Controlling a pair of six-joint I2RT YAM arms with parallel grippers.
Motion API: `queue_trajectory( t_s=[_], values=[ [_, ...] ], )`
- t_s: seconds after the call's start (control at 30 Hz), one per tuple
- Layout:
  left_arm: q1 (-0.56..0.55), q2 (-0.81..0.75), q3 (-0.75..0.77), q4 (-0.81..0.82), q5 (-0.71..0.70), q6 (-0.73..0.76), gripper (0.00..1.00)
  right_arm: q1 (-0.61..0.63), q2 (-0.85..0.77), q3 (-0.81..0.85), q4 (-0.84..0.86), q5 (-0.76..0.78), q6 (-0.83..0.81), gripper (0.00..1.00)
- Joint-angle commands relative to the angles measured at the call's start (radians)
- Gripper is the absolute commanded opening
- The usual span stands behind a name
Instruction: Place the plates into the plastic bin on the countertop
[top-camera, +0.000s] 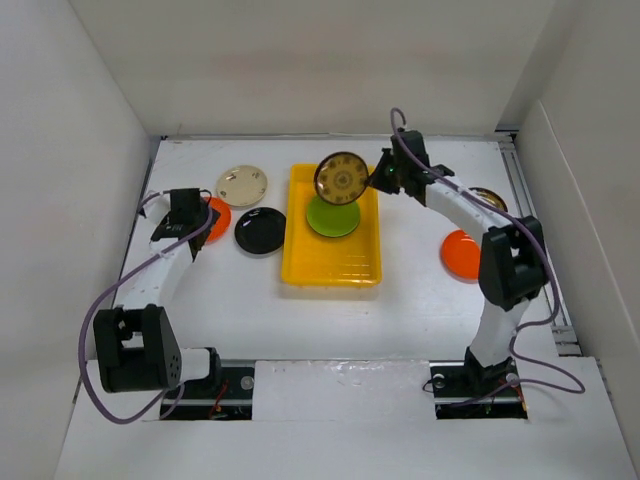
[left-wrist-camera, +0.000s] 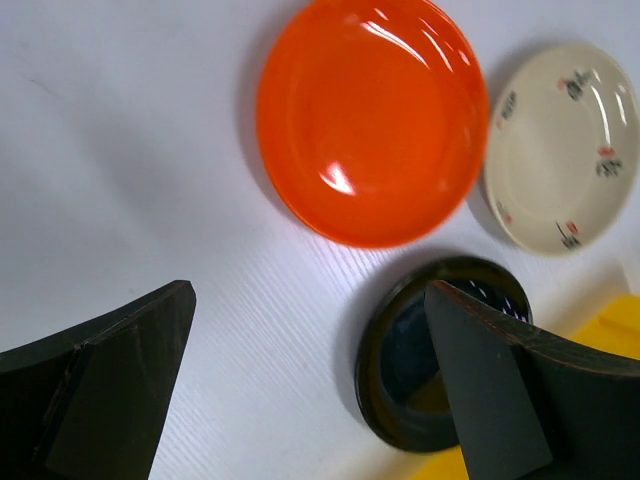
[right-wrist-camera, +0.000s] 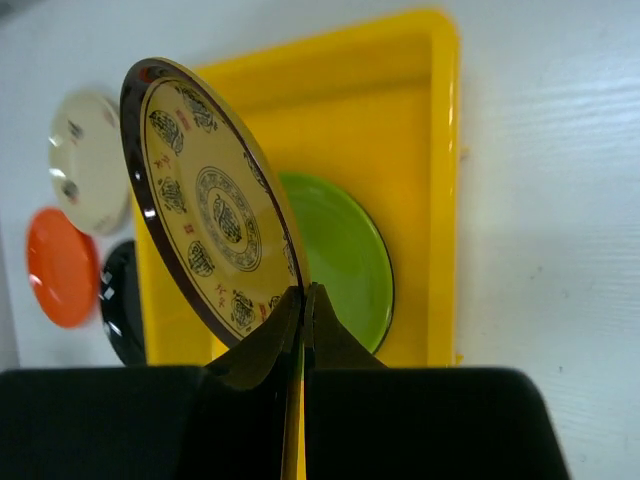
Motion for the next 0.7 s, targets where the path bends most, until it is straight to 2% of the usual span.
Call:
queue_trajectory(
  t_s=[0.0,0.2,0.33,0.37,0.4,0.43,0.5,0.53,0.63,0.67],
  values=[
    [0.064,0.036,-0.009,0.051,0.029,-0.018,1.00,0.019,0.045,0.022,0.023,-0.120,-0.057,0.00],
    [0.089,0.096,-0.042,0.076,0.020,-0.048,1.00,0.037,0.140,0.040,0.049,-0.173,-0.077,0.00],
    [0.089,0.120,-0.042,0.076,0.011,-0.058,1.00,0.037,0.140,0.031,0.049,-0.182,-0.077,0.00],
    [0.089,0.131,-0.052,0.076,0.011,-0.058,1.00,0.037,0.140,0.031,0.049,-0.191,-0.077,0.03],
    [0.089,0.142,-0.052,0.076,0.011,-0.058,1.00,0.037,0.140,0.031,0.049,-0.191,-0.086,0.10],
    [0.089,0.142,-0.052,0.076,0.002,-0.067,1.00,0.037,0.127,0.020,0.049,-0.205,-0.086,0.24],
    [0.089,0.166,-0.052,0.076,-0.009,-0.067,0.98,0.037,0.107,-0.001,0.049,-0.205,-0.096,0.36],
    [0.089,0.166,-0.052,0.076,-0.009,-0.067,0.96,0.046,0.076,-0.012,0.049,-0.194,-0.105,0.55],
    [0.089,0.176,-0.052,0.065,-0.019,-0.078,0.91,0.058,-0.001,-0.055,0.049,-0.174,-0.114,0.76],
    [0.089,0.176,-0.052,0.065,-0.028,-0.087,0.91,0.069,-0.019,-0.055,0.049,-0.162,-0.114,0.78]
  ],
)
